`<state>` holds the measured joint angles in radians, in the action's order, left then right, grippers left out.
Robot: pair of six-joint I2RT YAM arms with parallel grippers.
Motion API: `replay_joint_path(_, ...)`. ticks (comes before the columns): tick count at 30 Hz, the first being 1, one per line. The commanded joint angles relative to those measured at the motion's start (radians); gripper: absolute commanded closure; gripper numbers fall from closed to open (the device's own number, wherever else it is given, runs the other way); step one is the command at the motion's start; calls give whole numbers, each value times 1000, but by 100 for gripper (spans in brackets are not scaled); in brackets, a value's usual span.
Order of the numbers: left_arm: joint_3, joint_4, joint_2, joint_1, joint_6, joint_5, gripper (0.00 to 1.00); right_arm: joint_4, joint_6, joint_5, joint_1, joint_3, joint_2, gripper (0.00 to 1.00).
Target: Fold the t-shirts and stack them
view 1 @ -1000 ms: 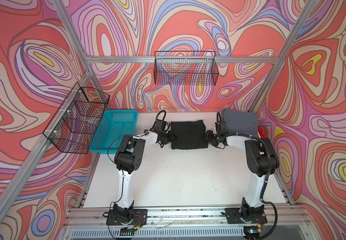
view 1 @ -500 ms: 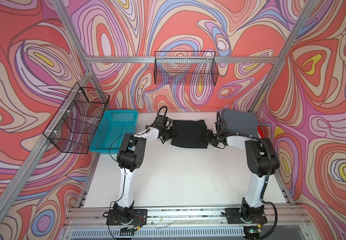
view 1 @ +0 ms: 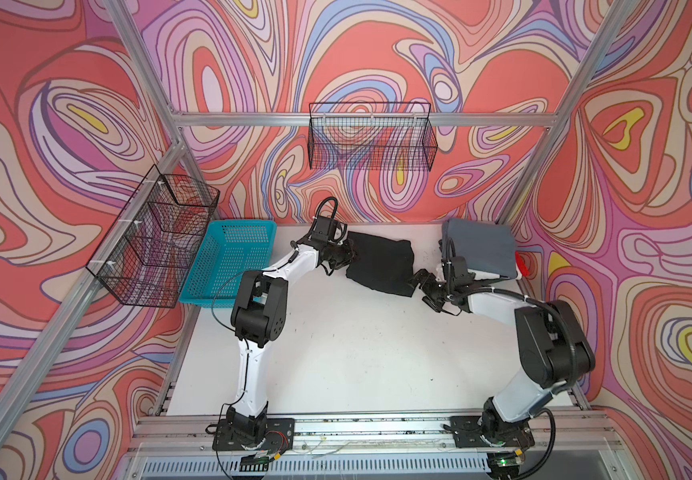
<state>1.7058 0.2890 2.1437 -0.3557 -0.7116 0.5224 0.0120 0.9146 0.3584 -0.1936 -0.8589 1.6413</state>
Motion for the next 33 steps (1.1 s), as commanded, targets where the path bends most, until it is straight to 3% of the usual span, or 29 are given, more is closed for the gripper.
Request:
replay_joint_path(1,6,6,-51,-5,-15,-4,100,-169,136,35,-14,83,-86,2)
replay_joint_path(10,-63,-45,-105,-35,-40,-45,100,-523,456,-31,-150,264,-127,2)
replay_joint_path(13,-126,-88,-134,-44,-59,-43,100,-634,548,-133,-219,320,-119,2)
replay_joint_path(21,-289,-200,-210,-53,-129,-36,100,-694,643,-346,-338,382,-131,2)
replay_joint_path(33,-380,-274,-273,-69,-187,-64,100,-888,806,-420,-460,407,22,2)
